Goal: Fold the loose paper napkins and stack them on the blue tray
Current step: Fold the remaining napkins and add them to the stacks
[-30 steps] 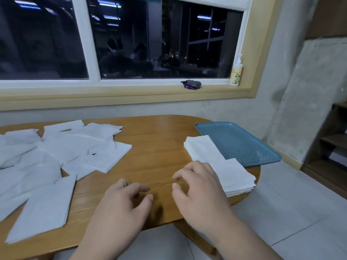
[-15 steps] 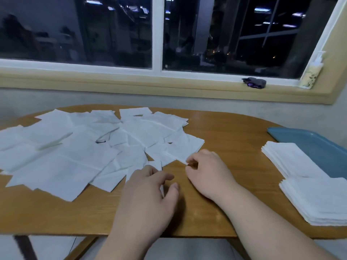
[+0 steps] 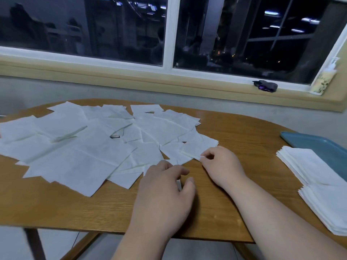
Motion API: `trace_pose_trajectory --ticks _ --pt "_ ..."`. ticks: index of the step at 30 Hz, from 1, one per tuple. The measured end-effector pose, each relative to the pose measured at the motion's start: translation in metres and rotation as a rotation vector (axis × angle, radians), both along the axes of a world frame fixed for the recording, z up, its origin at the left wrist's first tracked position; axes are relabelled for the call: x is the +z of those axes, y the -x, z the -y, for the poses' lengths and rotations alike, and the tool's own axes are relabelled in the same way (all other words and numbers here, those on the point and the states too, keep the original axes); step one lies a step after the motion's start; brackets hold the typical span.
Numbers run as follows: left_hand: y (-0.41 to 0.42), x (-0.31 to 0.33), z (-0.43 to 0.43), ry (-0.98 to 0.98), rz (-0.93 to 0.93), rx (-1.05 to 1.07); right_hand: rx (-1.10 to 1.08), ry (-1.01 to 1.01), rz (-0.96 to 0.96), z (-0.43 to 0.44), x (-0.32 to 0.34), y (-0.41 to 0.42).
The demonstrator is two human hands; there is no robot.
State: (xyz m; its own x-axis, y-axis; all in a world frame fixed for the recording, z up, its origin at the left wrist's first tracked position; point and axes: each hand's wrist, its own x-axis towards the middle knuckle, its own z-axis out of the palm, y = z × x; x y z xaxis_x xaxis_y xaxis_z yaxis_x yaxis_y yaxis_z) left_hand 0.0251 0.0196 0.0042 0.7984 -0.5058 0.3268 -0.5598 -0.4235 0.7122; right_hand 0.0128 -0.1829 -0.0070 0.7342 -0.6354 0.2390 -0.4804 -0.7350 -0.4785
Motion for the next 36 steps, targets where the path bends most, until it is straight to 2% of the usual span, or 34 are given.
trace_pose_trajectory --ticks 8,13,20,24,26,29,31,36 --pt "-0.002 -0.003 -0.001 -0.018 -0.013 -0.002 -0.001 -0.043 0.098 0.002 -0.001 0.005" --pt "-0.001 -0.001 0.001 -0.009 0.023 -0.005 0.065 0.075 0.224 -0.008 0.019 0.029" --pt "0.003 -0.008 0.012 -0.037 0.245 -0.064 0.288 0.181 0.218 -0.042 0.025 0.105" --pt "0.016 -0.003 0.022 -0.084 0.310 -0.201 0.286 0.158 0.269 -0.048 0.023 0.128" --pt "0.027 0.007 0.023 -0.021 0.228 -0.221 0.221 0.061 0.321 -0.044 0.025 0.137" --pt "0.040 0.019 0.024 0.194 -0.077 -0.241 0.143 -0.203 0.302 -0.032 0.022 0.149" --pt "0.045 0.023 0.025 0.322 -0.235 -0.220 0.166 -0.328 0.258 -0.025 0.020 0.152" --pt "0.047 0.019 0.035 0.405 -0.425 -0.119 0.172 -0.485 0.319 -0.015 0.018 0.153"
